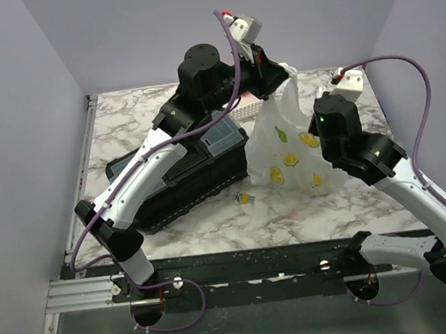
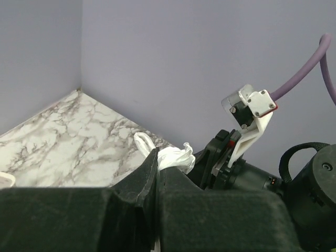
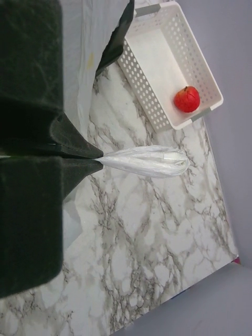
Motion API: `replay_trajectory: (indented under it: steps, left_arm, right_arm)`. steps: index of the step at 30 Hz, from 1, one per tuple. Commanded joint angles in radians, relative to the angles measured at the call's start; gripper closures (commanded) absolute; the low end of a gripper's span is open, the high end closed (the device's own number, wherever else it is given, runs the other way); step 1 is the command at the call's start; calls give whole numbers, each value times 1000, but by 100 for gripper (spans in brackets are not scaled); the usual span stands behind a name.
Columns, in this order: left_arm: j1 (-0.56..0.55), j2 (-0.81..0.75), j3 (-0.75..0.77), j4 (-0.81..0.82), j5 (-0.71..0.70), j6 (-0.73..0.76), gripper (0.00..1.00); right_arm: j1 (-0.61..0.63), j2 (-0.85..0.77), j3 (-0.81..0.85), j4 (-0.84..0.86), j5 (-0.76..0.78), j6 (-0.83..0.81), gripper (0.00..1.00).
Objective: Take the fake fruits out of the plastic bag
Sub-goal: Adjust the plastic bag at the center of the board.
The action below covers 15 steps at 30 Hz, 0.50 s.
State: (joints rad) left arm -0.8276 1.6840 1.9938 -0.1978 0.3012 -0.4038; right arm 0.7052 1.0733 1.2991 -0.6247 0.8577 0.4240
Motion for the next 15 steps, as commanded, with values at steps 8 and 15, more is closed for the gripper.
replay_trajectory:
  steps: [8, 15]
  left_arm:
    - [70, -220, -374, -24, 192, -31, 100]
    - [71, -437, -680, -72, 178, 41, 100]
  right_arm:
    - [-4, -209, -210, -115, -332, 199, 93]
    - [-5, -361, -368, -189, -682, 302, 60]
